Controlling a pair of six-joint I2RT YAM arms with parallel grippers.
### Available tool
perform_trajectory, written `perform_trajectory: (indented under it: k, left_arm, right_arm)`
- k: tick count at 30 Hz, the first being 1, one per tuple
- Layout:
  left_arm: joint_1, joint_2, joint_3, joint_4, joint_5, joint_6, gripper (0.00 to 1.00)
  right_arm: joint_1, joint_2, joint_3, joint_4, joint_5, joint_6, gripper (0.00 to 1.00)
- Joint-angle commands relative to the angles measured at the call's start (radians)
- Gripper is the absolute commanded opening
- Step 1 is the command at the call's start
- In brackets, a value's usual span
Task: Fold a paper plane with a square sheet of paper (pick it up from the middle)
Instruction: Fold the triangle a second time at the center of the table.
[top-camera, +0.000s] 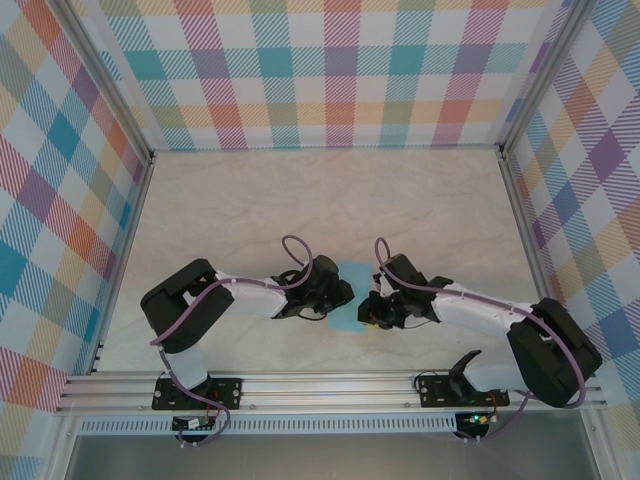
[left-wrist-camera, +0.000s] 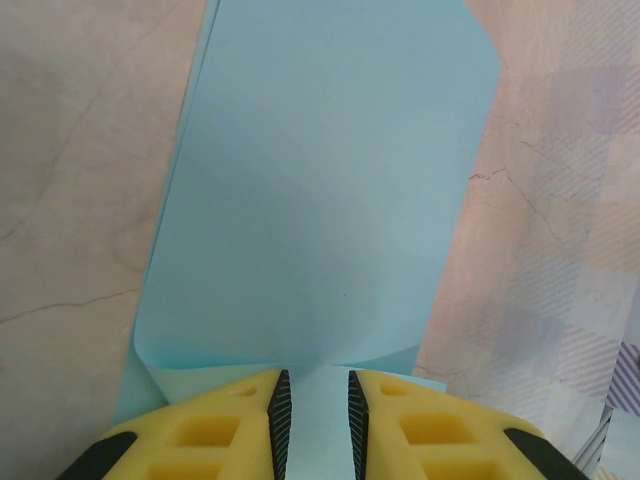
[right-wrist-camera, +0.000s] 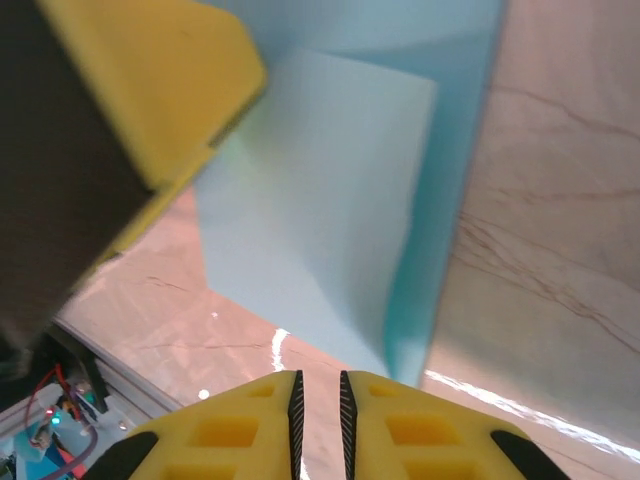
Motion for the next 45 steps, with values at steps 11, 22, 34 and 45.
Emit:
perform_trajectory:
  k: [11, 22, 34, 45]
  left_arm:
    - [-0.010, 0.029, 0.007, -0.099, -0.006, 0.029, 0.26]
    - [-0.011, 0.028, 0.008, -0.103, -0.010, 0.032, 0.26]
    - [-0.010, 0.031, 0.011, -0.102, -0.009, 0.032, 0.26]
    - [-0.011, 0.033, 0.011, -0.102, -0.009, 0.035, 0.26]
  right_arm:
    - [0.010, 0.218, 0.057, 0.105, 0.000, 0.006, 0.19]
    - [0.010, 0.203, -0.041, 0.089, 0.001, 0.004, 0.19]
    - [0.010, 0.119, -0.066, 0.059, 0.011, 0.014, 0.20]
    - [0.008, 0.055, -0.049, 0.021, 0.014, 0.009, 0.21]
